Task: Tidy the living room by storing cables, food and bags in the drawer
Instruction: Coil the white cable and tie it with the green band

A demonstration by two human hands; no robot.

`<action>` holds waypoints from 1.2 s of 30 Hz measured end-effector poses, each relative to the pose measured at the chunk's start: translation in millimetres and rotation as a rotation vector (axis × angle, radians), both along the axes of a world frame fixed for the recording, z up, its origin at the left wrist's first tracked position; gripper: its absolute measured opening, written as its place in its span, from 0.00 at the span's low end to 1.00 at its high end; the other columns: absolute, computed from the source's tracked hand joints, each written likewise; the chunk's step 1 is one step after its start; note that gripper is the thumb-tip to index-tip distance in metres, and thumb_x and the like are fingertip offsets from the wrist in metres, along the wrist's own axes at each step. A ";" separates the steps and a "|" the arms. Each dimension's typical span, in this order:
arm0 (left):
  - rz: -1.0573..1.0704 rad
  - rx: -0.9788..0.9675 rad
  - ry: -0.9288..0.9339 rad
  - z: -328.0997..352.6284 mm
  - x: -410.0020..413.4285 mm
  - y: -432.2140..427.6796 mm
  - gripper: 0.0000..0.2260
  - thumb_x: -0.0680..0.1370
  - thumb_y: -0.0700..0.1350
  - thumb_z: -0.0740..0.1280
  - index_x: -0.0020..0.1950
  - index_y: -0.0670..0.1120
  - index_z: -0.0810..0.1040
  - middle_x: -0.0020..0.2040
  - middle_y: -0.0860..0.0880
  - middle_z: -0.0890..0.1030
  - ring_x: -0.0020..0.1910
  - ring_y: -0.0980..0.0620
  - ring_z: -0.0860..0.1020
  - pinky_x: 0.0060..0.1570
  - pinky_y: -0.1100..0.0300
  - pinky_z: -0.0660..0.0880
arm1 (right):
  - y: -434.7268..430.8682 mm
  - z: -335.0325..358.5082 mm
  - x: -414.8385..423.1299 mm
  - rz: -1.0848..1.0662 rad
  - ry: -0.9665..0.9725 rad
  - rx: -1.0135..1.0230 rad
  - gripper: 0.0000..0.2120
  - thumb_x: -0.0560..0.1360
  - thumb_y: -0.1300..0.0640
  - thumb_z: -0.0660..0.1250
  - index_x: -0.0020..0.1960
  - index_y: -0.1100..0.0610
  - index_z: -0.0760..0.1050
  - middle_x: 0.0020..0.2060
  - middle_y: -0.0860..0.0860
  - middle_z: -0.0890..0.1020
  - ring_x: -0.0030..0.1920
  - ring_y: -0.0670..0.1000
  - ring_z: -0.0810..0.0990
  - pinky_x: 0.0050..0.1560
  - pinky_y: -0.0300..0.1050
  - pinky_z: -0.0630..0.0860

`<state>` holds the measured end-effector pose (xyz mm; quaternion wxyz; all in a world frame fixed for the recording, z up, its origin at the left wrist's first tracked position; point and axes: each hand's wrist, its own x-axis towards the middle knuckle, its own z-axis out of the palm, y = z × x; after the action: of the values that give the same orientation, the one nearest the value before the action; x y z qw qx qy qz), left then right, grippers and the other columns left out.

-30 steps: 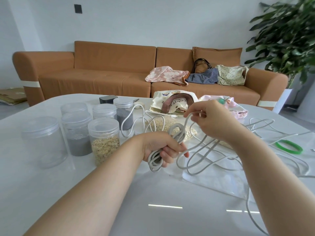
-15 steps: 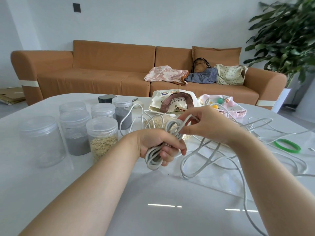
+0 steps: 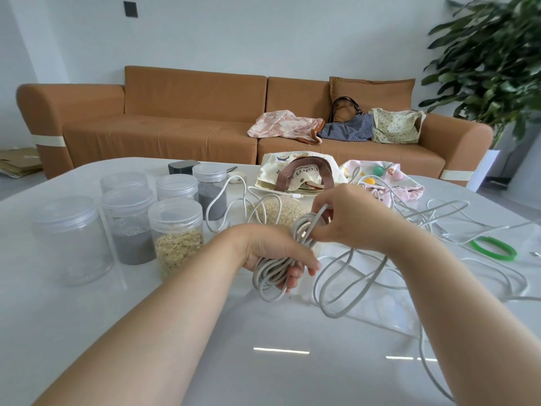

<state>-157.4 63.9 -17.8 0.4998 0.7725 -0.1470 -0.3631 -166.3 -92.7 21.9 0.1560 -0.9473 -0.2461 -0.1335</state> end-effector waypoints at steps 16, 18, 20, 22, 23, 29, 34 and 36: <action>0.001 -0.058 0.083 -6.2 7.1 11.3 0.17 0.78 0.48 0.63 0.32 0.48 0.61 0.20 0.54 0.61 0.18 0.59 0.59 0.23 0.67 0.64 | -3.7 -2.1 6.7 0.045 0.072 0.111 0.07 0.72 0.57 0.70 0.36 0.54 0.77 0.27 0.46 0.75 0.29 0.46 0.72 0.36 0.41 0.70; -0.078 -0.195 0.168 -6.6 6.8 22.5 0.17 0.75 0.52 0.65 0.28 0.49 0.66 0.20 0.56 0.62 0.17 0.61 0.61 0.22 0.69 0.64 | -12.7 -2.0 10.1 -0.010 0.149 0.289 0.07 0.70 0.56 0.73 0.35 0.57 0.79 0.20 0.45 0.73 0.23 0.43 0.69 0.29 0.34 0.67; -0.158 -0.389 0.236 -6.7 5.2 32.9 0.17 0.71 0.54 0.71 0.28 0.50 0.70 0.21 0.56 0.64 0.18 0.63 0.64 0.22 0.68 0.67 | -23.7 -3.8 12.4 -0.025 0.304 0.389 0.12 0.71 0.57 0.73 0.31 0.61 0.77 0.17 0.45 0.68 0.20 0.44 0.64 0.25 0.34 0.65; -0.215 -0.560 0.273 -8.0 4.6 37.2 0.16 0.71 0.55 0.72 0.31 0.49 0.70 0.22 0.56 0.63 0.19 0.63 0.65 0.23 0.68 0.69 | -30.9 -9.0 14.8 0.048 0.547 0.577 0.18 0.72 0.60 0.70 0.24 0.56 0.73 0.19 0.47 0.63 0.21 0.46 0.59 0.25 0.37 0.60; -0.243 -0.640 0.289 -8.5 5.0 35.9 0.16 0.73 0.55 0.70 0.32 0.48 0.71 0.23 0.55 0.62 0.20 0.62 0.66 0.24 0.67 0.70 | -33.6 -11.8 16.6 0.073 0.654 0.693 0.19 0.71 0.59 0.69 0.23 0.55 0.72 0.20 0.47 0.62 0.22 0.46 0.58 0.26 0.37 0.58; -0.207 -0.939 0.449 -8.3 12.0 24.0 0.16 0.78 0.51 0.65 0.37 0.41 0.74 0.25 0.51 0.64 0.22 0.56 0.64 0.29 0.62 0.74 | -41.9 -18.4 27.3 -0.003 0.782 1.182 0.11 0.79 0.61 0.57 0.38 0.58 0.68 0.26 0.50 0.65 0.23 0.45 0.62 0.23 0.37 0.65; 0.122 -0.586 0.233 -11.5 5.9 13.3 0.17 0.73 0.56 0.61 0.33 0.44 0.70 0.19 0.53 0.61 0.16 0.59 0.62 0.21 0.69 0.66 | -21.2 -15.8 28.8 -0.207 0.357 1.177 0.10 0.80 0.61 0.59 0.40 0.59 0.72 0.25 0.51 0.65 0.19 0.44 0.59 0.19 0.33 0.57; 0.182 -0.536 0.171 -9.5 4.6 6.4 0.17 0.71 0.57 0.60 0.35 0.44 0.67 0.19 0.53 0.60 0.16 0.58 0.61 0.21 0.68 0.66 | -14.2 -13.3 28.3 -0.271 0.238 1.029 0.07 0.79 0.59 0.62 0.41 0.57 0.73 0.25 0.51 0.70 0.20 0.46 0.62 0.22 0.36 0.59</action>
<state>-152.8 70.3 -27.3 0.7272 0.5895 -0.1250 -0.3287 -138.0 -106.9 8.5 0.6077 -0.7803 -0.0054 -0.1477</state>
